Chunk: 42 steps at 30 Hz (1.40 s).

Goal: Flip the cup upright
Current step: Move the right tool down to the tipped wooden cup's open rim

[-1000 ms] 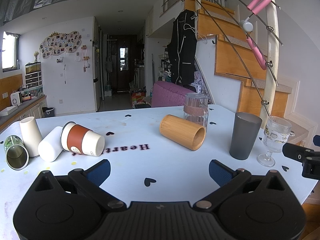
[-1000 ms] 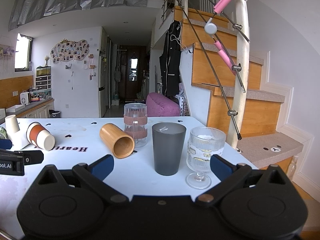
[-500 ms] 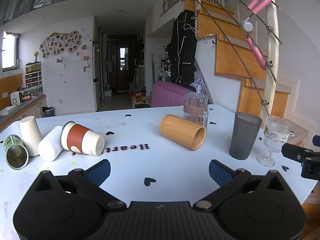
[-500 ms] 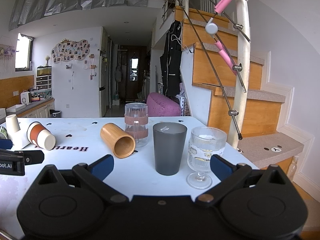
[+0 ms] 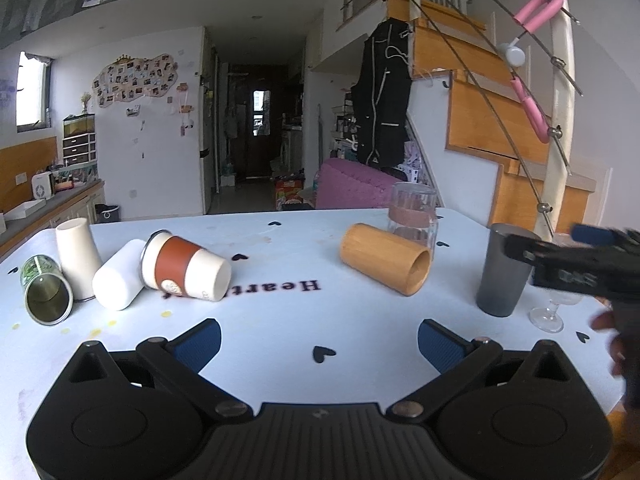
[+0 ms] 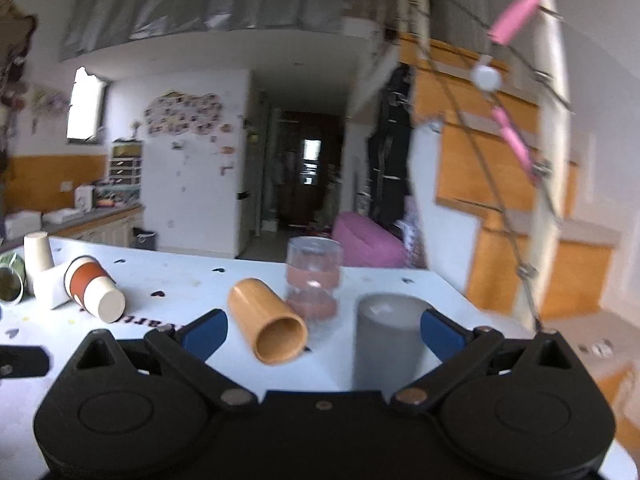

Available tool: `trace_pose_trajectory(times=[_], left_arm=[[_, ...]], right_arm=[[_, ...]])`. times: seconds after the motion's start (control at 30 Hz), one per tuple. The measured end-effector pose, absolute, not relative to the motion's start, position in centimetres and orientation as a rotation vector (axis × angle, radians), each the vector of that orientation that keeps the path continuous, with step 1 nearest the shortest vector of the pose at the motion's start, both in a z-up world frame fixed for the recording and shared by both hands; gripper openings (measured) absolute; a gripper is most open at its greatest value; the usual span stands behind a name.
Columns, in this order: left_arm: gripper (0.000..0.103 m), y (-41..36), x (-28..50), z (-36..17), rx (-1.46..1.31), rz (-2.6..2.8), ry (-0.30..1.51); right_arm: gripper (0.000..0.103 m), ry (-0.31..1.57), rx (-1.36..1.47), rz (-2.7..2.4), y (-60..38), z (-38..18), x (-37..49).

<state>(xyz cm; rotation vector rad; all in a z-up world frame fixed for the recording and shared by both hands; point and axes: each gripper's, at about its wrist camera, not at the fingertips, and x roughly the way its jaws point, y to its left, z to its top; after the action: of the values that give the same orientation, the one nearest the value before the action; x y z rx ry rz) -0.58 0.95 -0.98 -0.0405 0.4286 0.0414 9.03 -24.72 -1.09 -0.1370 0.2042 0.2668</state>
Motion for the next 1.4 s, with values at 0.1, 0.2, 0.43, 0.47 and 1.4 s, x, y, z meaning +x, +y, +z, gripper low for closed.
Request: trace_pose_trajectory(times=[0.1, 0.2, 0.43, 0.47, 1.4], left_arm=[[0.103, 1.7, -0.6, -1.0, -0.051, 0.049, 0.431], [0.103, 2.5, -0.8, -1.1, -0.060, 0.050, 0.428], [0.103, 3.1, -0.9, -1.3, -0.068, 0.050, 0.432], [0.103, 3.2, -0.9, -1.3, -0.070, 0.052, 0.432], [0.103, 3.5, -0.3, -1.5, -0.085, 0.049, 0.448]], right_arm=[[0.103, 0.217, -0.182, 0.337, -23.0, -1.0, 11.6], [0.103, 0.232, -0.266, 0.369, -20.6, -1.4, 14.3], [0.094, 0.391, -0.443, 0.424, -16.4, -3.4, 20.7], [0.094, 0.411, -0.459, 0.418, -16.1, -3.7, 21.4], [0.073, 0.542, -0.500, 0.434, -18.1, -6.5, 12.0]])
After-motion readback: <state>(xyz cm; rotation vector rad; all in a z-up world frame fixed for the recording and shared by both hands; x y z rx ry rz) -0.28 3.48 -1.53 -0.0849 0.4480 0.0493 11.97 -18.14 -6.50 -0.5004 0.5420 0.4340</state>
